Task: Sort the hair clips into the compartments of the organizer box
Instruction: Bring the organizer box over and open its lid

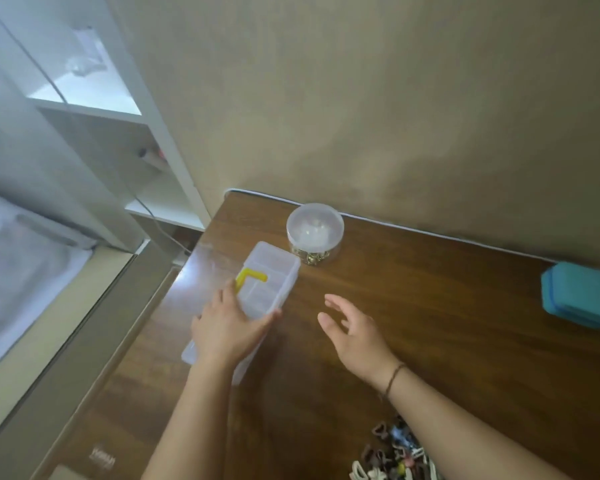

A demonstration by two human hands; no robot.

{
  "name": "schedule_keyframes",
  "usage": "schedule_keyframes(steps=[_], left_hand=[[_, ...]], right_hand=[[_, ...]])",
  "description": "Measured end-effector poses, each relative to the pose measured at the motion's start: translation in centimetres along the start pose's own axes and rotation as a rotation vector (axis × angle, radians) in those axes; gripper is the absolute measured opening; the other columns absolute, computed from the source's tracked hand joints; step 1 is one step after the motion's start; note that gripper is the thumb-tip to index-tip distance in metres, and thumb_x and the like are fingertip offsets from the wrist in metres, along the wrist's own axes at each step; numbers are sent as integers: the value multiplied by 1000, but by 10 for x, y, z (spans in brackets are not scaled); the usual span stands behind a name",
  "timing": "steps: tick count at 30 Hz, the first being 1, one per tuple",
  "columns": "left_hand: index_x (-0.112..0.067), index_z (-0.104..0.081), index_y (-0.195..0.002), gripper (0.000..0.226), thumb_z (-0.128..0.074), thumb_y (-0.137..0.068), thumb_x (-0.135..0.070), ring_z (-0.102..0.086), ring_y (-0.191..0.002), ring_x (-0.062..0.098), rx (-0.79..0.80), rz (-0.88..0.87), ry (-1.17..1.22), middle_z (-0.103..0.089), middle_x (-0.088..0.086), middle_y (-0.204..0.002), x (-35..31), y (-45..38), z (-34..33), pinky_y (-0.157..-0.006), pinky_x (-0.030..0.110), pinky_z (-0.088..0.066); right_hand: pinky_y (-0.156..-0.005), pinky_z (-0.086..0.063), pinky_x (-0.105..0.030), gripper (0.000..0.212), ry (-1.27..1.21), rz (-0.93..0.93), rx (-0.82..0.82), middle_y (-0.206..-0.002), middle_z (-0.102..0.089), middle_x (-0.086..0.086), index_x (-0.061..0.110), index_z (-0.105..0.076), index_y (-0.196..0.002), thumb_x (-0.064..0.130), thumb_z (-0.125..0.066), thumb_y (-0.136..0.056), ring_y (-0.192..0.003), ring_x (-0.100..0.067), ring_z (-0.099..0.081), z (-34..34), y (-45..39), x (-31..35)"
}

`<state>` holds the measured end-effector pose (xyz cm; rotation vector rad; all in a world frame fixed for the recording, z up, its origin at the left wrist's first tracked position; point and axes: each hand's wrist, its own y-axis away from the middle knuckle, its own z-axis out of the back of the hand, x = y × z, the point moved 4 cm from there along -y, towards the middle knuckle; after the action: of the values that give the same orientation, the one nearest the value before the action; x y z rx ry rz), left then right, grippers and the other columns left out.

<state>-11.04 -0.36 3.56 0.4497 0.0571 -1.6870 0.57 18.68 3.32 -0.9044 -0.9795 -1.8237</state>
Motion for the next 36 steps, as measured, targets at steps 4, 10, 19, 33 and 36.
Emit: schedule_keyframes(steps=[4, 10, 19, 33, 36], left_hand=[[-31, -30, -151, 111, -51, -59, -90, -54, -130, 22, 32, -214, -62, -52, -6, -145, -32, 18, -22, -103, 42, -40], [-29, -23, -155, 111, -46, -65, -89, -49, -131, 18, 72, -543, -88, -46, -8, -147, -126, 68, -63, -105, 38, -34], [-24, -18, -155, 113, -64, -65, -75, -44, -131, 25, 246, -922, -212, -42, -2, -149, -247, 120, -118, -106, 45, -30], [-24, -12, -154, 109, -61, -69, -71, -38, -128, 30, 308, -978, -378, -37, 4, -144, -269, 132, -132, -104, 50, -30], [-24, -13, -154, 110, -60, -69, -75, -36, -128, 30, 352, -989, -385, -37, 4, -143, -272, 131, -129, -104, 50, -31]], right_hand=[[-96, -50, -35, 33, -398, -255, -88, -118, -64, -5, 16, -54, -126, 23, -59, -94, -109, -16, -62, 13, 4, -17], [-74, -57, -39, 30, -784, -525, -367, -107, -68, -18, 4, -52, -123, 11, -58, -94, -93, -29, -69, 74, 50, -80], [-46, -46, -28, 41, -943, -631, -716, -92, -65, -13, 11, -50, -125, 17, -66, -88, -51, -19, -57, 147, 139, -146], [-67, -53, -35, 43, -982, -513, -910, -102, -67, -22, 8, -48, -125, 4, -65, -85, -79, -28, -66, 151, 157, -158], [-75, -53, -38, 47, -1108, -506, -899, -108, -64, -22, 10, -46, -126, -11, -51, -83, -93, -32, -65, 143, 159, -154]])
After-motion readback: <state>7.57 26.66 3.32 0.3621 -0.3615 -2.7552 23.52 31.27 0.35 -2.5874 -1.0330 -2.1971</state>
